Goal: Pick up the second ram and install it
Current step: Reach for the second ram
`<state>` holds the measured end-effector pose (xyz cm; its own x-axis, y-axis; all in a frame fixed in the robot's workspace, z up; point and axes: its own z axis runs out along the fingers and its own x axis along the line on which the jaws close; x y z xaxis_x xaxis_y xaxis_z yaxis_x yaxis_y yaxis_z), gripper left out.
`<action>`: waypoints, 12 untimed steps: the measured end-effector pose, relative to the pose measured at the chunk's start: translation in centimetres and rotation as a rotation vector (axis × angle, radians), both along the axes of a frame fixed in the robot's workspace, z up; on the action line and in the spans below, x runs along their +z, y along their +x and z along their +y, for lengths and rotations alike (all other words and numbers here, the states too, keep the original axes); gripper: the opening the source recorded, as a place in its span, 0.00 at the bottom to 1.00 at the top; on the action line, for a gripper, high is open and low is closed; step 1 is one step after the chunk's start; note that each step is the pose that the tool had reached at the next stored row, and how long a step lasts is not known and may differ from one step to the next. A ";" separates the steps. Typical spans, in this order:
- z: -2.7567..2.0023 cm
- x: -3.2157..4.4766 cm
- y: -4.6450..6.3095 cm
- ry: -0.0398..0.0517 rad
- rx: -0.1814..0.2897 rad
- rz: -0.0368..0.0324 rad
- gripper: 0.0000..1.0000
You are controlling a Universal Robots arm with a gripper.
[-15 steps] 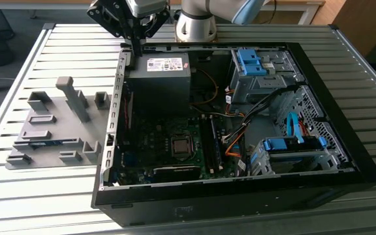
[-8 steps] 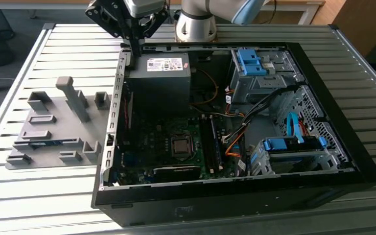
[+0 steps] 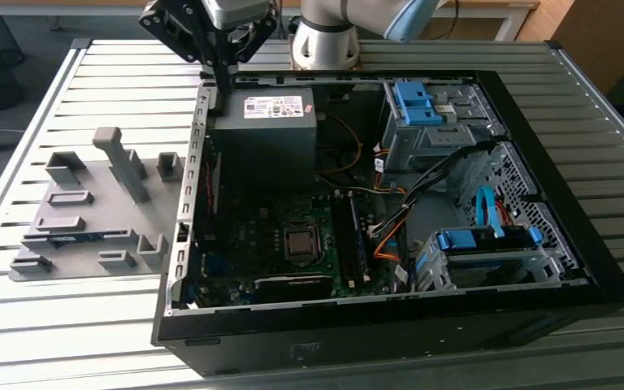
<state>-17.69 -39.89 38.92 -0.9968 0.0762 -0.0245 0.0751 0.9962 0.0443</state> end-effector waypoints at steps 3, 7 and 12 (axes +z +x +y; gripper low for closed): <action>0.00 -0.01 -0.1 0.0000 0.000 0.0000 0.11; 0.00 -0.01 -0.2 0.0000 0.000 0.0000 0.11; 0.00 -0.02 -0.4 0.0000 0.000 0.0000 0.11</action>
<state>-18.09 -39.89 38.90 -0.9968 0.0762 -0.0244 0.0751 0.9962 0.0443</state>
